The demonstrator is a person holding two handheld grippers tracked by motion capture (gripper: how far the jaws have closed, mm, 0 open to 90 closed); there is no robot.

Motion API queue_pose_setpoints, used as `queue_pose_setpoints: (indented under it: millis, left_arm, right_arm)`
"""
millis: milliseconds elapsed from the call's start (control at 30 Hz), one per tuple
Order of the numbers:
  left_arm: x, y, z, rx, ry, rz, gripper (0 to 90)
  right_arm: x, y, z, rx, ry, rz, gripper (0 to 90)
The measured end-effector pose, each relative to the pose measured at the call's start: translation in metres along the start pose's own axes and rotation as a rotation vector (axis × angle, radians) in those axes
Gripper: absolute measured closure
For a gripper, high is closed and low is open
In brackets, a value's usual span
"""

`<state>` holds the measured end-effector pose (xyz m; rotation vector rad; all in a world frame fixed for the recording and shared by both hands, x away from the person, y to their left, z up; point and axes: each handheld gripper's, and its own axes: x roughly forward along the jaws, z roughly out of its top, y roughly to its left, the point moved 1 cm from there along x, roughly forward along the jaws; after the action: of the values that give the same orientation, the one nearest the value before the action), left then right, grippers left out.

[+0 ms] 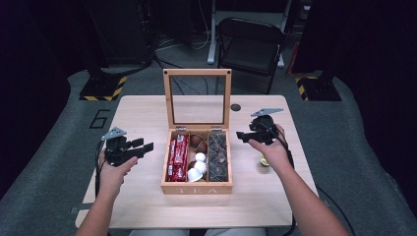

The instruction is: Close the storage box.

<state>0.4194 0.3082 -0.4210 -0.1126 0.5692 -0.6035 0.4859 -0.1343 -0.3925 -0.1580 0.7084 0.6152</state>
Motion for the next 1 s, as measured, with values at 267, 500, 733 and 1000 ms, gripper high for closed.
queue_pose_setpoints:
  millis: [267, 500, 733, 1000]
  left_arm:
    - [0.001, 0.0, 0.0, 0.001, 0.003, 0.0, 43.3]
    - [0.0, -0.001, 0.0, 0.0, 0.001, -0.003, 43.1]
    - [0.0, 0.0, 0.0, 0.001, 0.001, -0.004, 41.4]
    - [0.001, 0.0, 0.001, 0.0, -0.001, -0.007, 40.4]
  right_arm:
    - [0.005, 0.004, 0.018, -0.014, -0.021, 0.012, 34.2]
    - [0.01, 0.007, 0.029, -0.021, -0.031, 0.025, 34.1]
    - [0.017, 0.007, 0.04, -0.012, -0.039, 0.036, 33.5]
    - [0.028, 0.011, 0.05, -0.024, -0.046, 0.044, 32.1]
